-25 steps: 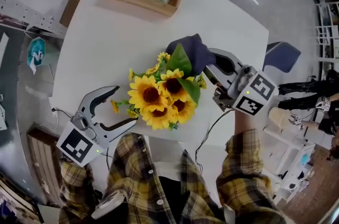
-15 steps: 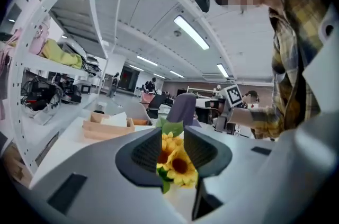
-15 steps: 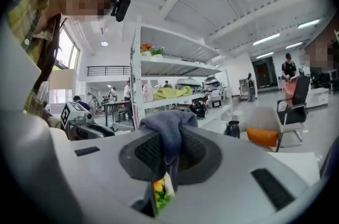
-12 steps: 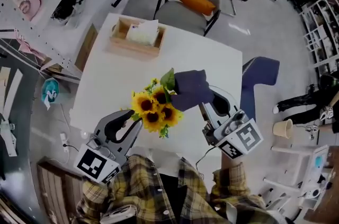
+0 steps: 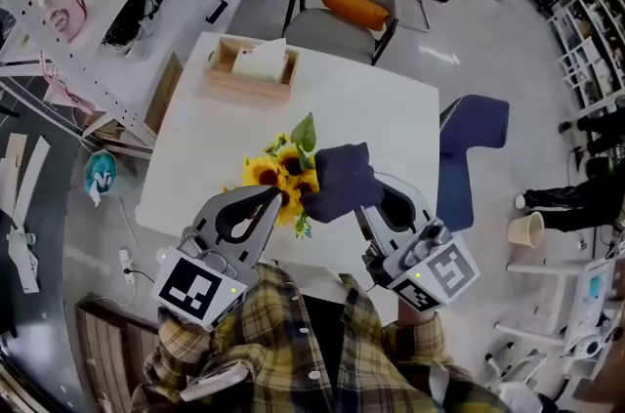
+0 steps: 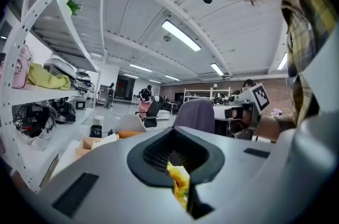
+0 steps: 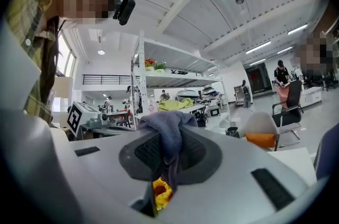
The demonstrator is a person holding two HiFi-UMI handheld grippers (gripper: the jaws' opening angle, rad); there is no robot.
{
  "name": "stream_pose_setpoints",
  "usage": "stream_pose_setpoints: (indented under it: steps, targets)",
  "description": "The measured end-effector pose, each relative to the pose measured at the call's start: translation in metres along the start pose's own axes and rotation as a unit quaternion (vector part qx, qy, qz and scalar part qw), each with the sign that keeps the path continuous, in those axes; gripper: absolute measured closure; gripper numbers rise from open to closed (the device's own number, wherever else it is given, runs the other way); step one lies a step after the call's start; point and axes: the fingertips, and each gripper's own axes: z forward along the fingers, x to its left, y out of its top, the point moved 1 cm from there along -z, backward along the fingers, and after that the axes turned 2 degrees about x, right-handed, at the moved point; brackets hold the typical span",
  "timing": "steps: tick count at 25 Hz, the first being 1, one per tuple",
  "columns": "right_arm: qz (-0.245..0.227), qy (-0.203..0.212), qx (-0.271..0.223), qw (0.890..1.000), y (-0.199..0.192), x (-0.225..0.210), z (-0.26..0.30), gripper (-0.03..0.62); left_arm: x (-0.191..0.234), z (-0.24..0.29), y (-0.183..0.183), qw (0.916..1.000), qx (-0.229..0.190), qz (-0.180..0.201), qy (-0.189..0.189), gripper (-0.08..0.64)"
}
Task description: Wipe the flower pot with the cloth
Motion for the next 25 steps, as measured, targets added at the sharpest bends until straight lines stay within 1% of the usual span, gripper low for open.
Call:
stream_pose_setpoints:
  steps: [7, 14, 25]
  targets:
    - [0.001, 0.026, 0.003, 1.000, -0.001, 0.013, 0.006, 0.565, -0.011, 0.000, -0.001, 1.0000, 0.004, 0.005, 0.000, 0.551]
    - [-0.002, 0.015, 0.015, 1.000, -0.001, 0.009, 0.007, 0.566, -0.008, -0.001, 0.000, 0.9999, 0.004, 0.007, 0.009, 0.551]
    - [0.000, 0.022, 0.028, 0.999, -0.006, 0.006, 0.009, 0.566, 0.001, 0.000, -0.002, 0.9997, 0.007, 0.004, 0.024, 0.551]
